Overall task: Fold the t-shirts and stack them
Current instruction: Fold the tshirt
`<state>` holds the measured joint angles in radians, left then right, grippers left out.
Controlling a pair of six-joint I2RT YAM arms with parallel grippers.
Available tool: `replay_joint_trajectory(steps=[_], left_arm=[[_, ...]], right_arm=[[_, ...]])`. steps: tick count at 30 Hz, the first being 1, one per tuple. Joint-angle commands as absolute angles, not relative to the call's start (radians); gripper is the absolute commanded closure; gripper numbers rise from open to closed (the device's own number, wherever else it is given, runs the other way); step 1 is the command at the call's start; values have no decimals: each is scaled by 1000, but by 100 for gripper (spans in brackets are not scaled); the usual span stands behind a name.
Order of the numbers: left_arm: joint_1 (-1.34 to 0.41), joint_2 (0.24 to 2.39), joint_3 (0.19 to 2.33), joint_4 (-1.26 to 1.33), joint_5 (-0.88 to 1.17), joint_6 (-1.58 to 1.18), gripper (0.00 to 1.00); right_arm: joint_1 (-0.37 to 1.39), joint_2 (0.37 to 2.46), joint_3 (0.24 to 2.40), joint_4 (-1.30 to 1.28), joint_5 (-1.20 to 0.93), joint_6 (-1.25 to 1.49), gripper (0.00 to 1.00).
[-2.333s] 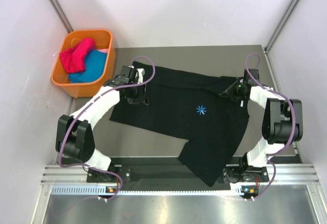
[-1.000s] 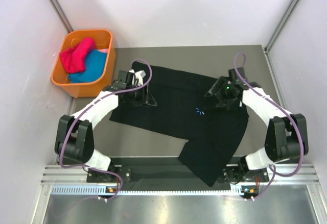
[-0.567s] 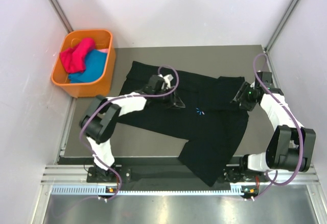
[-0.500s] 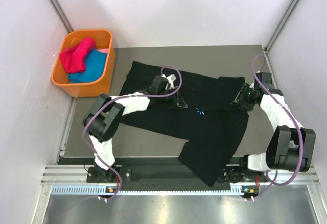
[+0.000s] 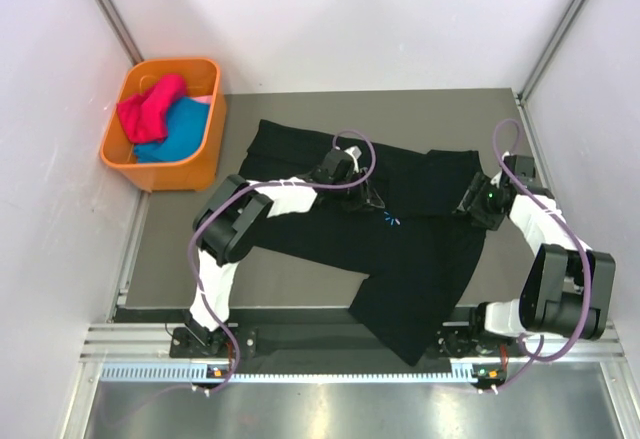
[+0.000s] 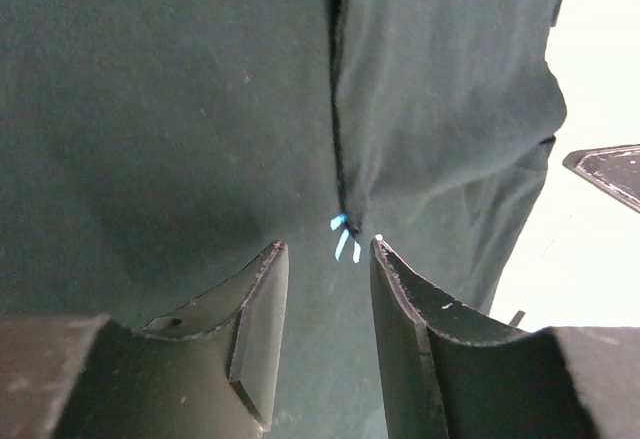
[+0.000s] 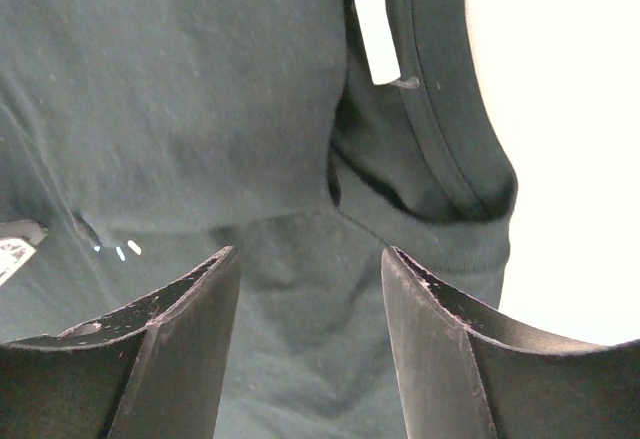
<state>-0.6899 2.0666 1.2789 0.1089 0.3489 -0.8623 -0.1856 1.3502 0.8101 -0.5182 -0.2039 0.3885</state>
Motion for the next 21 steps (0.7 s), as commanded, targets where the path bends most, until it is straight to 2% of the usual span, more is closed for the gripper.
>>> replay_joint_trajectory(steps=[1, 11, 21], left_arm=[[-698, 2091, 1338, 120, 339, -871, 57], [-716, 2155, 1374, 170, 376, -931, 63], [-733, 2203, 1391, 166, 390, -973, 62]], right_arm=[[-198, 1376, 828, -428, -222, 359, 41], [-204, 1414, 828, -400, -267, 351, 46], [-221, 1474, 850, -399, -298, 330, 46]])
